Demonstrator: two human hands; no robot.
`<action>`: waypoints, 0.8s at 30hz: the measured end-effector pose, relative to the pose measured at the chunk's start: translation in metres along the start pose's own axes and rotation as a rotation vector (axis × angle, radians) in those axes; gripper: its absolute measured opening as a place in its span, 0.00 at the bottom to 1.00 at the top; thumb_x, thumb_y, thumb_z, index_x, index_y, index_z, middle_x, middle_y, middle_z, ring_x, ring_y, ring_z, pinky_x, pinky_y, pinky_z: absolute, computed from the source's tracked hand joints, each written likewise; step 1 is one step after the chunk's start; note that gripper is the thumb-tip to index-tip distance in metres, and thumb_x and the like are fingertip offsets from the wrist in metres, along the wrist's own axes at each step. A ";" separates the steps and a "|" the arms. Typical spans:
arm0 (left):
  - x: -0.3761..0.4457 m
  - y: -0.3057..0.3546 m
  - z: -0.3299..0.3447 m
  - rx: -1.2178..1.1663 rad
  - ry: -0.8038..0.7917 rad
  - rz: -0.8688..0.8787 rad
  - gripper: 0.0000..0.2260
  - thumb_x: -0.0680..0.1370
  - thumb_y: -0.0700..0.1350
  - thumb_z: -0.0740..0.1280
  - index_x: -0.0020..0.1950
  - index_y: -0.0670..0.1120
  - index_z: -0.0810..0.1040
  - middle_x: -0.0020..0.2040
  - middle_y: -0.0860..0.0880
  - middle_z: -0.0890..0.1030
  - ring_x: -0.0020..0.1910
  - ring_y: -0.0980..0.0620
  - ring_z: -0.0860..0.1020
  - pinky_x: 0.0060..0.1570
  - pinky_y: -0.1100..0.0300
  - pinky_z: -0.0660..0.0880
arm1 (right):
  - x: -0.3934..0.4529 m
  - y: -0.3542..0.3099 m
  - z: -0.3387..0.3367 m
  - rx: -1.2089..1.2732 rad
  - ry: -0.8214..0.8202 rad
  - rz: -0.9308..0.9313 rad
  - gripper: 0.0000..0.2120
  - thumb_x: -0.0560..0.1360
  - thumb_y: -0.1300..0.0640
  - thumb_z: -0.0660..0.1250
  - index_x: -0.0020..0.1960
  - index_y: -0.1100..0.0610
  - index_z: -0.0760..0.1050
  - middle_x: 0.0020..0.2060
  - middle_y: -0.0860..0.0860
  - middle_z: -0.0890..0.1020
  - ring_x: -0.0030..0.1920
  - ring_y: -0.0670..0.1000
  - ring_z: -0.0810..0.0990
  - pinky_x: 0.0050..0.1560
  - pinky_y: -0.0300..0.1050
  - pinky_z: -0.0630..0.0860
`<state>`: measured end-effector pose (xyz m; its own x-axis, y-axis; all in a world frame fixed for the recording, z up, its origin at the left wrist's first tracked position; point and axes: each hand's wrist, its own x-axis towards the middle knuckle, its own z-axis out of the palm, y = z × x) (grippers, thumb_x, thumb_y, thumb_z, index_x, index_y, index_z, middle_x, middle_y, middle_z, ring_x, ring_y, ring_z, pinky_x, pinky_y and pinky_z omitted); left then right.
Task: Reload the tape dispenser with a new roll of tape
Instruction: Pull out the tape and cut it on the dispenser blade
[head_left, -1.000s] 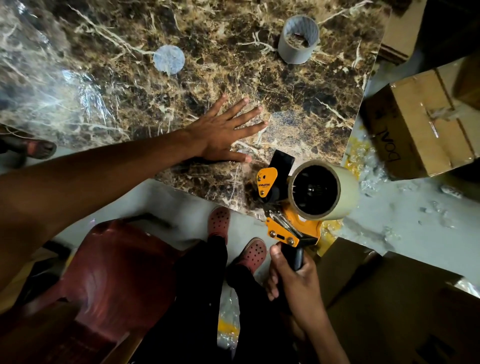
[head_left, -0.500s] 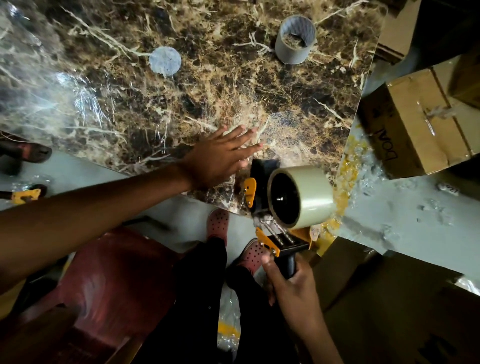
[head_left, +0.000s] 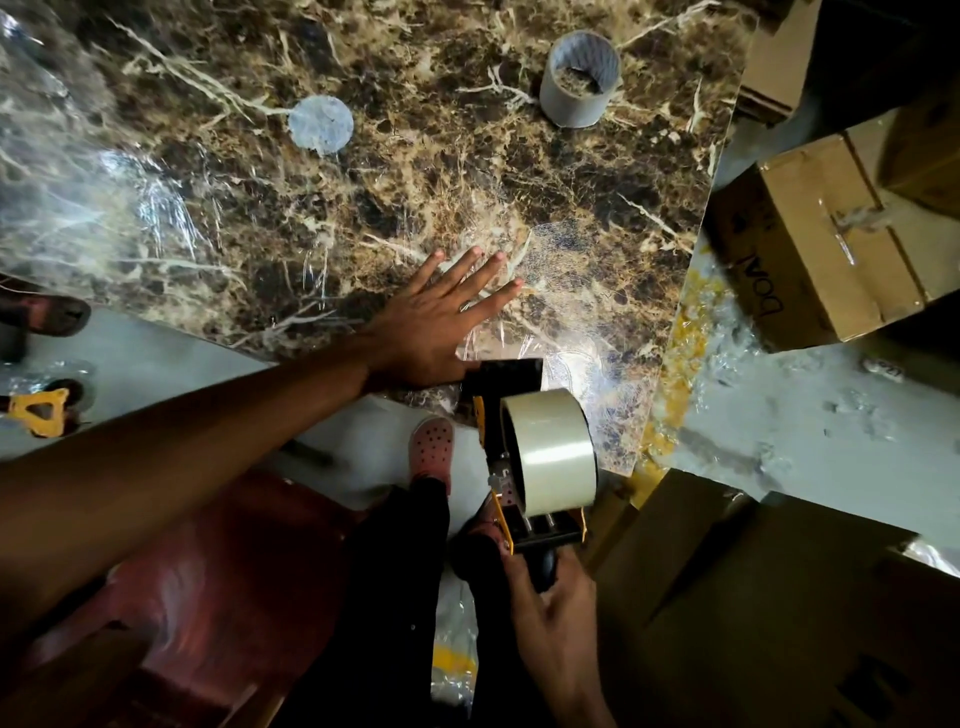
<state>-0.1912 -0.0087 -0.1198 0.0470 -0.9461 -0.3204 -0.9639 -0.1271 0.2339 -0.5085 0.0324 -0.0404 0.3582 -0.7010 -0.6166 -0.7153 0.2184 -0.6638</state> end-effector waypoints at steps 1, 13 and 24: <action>0.001 -0.001 0.002 0.020 0.015 -0.005 0.43 0.79 0.76 0.44 0.85 0.56 0.33 0.85 0.45 0.33 0.84 0.42 0.34 0.81 0.35 0.35 | -0.004 0.005 0.001 0.015 0.007 0.032 0.14 0.72 0.41 0.72 0.44 0.52 0.79 0.35 0.55 0.83 0.36 0.51 0.82 0.42 0.57 0.81; -0.010 0.035 0.009 0.103 0.012 0.127 0.37 0.79 0.68 0.28 0.86 0.58 0.42 0.87 0.45 0.39 0.85 0.39 0.39 0.81 0.33 0.37 | -0.003 0.034 -0.008 -0.061 0.046 -0.046 0.07 0.74 0.44 0.68 0.43 0.47 0.75 0.38 0.50 0.81 0.40 0.52 0.80 0.39 0.52 0.77; -0.038 0.045 0.032 0.220 0.253 0.258 0.27 0.85 0.45 0.51 0.85 0.59 0.61 0.86 0.41 0.57 0.84 0.34 0.57 0.78 0.30 0.58 | -0.003 0.044 -0.002 -0.029 -0.023 -0.050 0.21 0.76 0.39 0.64 0.63 0.50 0.78 0.59 0.50 0.81 0.57 0.50 0.82 0.49 0.54 0.83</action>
<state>-0.2452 0.0307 -0.1266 -0.1670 -0.9853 -0.0354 -0.9842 0.1644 0.0665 -0.5416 0.0428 -0.0670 0.4075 -0.6946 -0.5928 -0.7130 0.1636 -0.6818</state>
